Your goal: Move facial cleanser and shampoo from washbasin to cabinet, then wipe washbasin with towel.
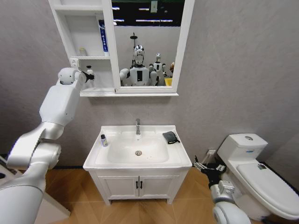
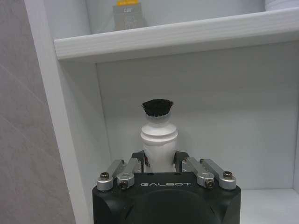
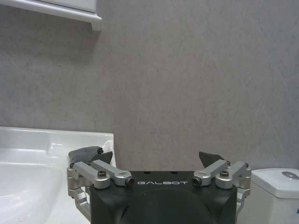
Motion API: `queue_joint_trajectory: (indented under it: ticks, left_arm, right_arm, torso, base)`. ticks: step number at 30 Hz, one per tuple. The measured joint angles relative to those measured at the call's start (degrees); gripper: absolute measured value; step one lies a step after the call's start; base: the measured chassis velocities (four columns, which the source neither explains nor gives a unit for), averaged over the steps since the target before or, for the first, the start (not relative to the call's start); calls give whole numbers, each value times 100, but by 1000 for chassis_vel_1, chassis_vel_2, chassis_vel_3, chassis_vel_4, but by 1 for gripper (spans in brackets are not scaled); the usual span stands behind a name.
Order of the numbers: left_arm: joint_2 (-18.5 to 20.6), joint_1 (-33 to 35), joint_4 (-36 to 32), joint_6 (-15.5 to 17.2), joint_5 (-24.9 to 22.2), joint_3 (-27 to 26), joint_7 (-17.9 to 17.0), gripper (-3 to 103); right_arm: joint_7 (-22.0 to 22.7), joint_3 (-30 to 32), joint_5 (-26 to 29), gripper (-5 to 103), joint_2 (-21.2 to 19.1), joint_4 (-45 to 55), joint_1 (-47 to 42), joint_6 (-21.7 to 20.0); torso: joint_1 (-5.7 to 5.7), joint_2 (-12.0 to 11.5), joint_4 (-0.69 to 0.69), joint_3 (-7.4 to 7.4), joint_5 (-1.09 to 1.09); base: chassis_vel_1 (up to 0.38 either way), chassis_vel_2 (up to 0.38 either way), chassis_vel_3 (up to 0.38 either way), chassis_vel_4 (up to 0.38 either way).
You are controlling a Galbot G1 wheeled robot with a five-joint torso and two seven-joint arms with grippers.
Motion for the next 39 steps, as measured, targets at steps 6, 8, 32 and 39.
queue_joint_trajectory:
  ticks: [6,8,32,39]
  left_arm:
    - [-24,-1,55,-7,24,-37,-20,32]
    - [-27,1,67,-34,43,-38,-43,32]
    - [705,862,-2038,224,-1215,-200,-1121,100]
    - [1826,2764,-4686,362,-2451,-1165,-2062,100]
  right_arm:
    - [0,4,8,100,-23,-6,1,5]
    - [0,3,11,100,-26,-14,10,6]
    - [140,76,165,100,-96,98,66,-129]
    - [140,-32,121,100,-81,19,170,-172]
  torso:
    - [0,0,0,0,0]
    - [0,0,0,0,0]
    - [0,1,-3,0,2]
    - [-1,1,1,-1,-9]
  base:
    - [0,0,0,0]
    - [0,0,0,0]
    - [0,0,0,0]
    - [0,0,0,0]
